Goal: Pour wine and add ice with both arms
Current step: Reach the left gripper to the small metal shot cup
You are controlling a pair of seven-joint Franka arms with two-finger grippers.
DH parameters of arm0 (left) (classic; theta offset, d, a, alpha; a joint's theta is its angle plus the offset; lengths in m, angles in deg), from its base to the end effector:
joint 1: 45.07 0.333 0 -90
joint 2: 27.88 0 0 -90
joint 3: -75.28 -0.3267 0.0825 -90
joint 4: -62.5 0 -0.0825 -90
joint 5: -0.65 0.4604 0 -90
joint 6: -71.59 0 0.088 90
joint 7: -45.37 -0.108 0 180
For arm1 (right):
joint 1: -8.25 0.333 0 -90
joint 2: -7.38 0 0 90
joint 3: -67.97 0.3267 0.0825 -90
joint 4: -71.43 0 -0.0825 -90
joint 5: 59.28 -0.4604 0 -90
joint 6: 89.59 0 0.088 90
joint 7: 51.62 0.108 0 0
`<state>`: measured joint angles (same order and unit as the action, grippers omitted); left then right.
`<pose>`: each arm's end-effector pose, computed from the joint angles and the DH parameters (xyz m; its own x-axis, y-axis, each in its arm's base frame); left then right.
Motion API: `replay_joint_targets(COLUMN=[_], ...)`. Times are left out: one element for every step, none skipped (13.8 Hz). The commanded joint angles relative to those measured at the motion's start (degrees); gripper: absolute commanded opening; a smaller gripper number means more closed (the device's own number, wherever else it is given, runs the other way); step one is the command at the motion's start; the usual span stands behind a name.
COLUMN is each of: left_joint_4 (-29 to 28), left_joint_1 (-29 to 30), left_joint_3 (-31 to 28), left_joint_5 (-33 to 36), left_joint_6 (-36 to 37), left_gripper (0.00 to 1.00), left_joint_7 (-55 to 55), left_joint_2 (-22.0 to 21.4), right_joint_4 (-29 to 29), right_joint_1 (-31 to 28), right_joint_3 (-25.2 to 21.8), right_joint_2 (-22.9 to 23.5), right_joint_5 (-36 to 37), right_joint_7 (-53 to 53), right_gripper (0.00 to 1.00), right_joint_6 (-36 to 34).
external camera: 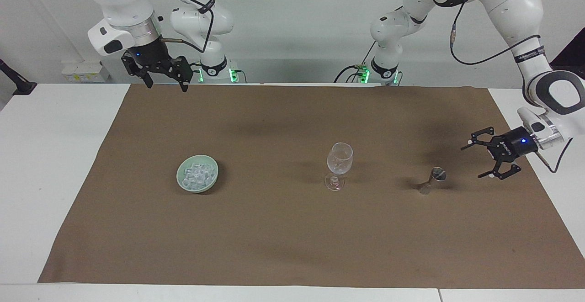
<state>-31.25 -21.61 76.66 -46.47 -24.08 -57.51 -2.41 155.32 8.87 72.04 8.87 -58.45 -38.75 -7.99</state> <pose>0.6847 0.2014 0.3339 0.3908 -0.5663 0.7257 -0.9190 -0.2846 0.2728 0.6220 0.0487 0.6632 0.9876 -0.1444 -0.0614 -0.1430 -0.9894 0.0269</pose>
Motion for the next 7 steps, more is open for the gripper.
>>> replay_joint_targets(left_joint_4=[0.2, 0.2, 0.3, 0.3, 0.3, 0.3, 0.5], left_joint_1=[2.0, 2.2, 2.6, 3.5, 4.7, 5.9, 6.9], left_joint_3=[0.8, 0.8, 1.1, 2.4, 4.0, 5.8, 7.5], left_joint_5=[-4.4, -5.8, -6.8, -7.9, -10.0, -11.8, -13.0], left_joint_6=[2.2, 2.2, 2.3, 3.0, 3.8, 4.3, 4.8], left_gripper=[1.0, 1.0, 1.0, 1.0, 1.0, 1.0, 1.0], left_joint_7=[-9.5, -12.1, -14.0, -15.5, -16.3, -17.4, -18.8], left_joint_2=[4.0, 4.9, 6.0, 7.7, 9.2, 11.1, 12.6], right_joint_4=[-0.9, -0.8, -0.9, -0.9, -0.9, -0.9, -0.9], right_joint_1=[-0.7, -0.7, -0.7, -0.7, -0.7, -0.7, -0.7], right_joint_3=[0.2, 0.2, 0.2, 0.2, 0.2, 0.2, 0.2], right_joint_2=[0.5, 0.5, 0.5, 0.5, 0.5, 0.5, 0.5], right_joint_5=[-1.2, -1.2, -1.3, -1.2, -1.3, -1.2, -1.3], right_joint_7=[-1.1, -1.1, -1.1, -1.1, -1.1, -1.1, -1.1], right_gripper=[1.0, 1.0, 1.0, 1.0, 1.0, 1.0, 1.0], right_joint_6=[-0.4, -0.4, -0.4, -0.4, -0.4, -0.4, -0.4])
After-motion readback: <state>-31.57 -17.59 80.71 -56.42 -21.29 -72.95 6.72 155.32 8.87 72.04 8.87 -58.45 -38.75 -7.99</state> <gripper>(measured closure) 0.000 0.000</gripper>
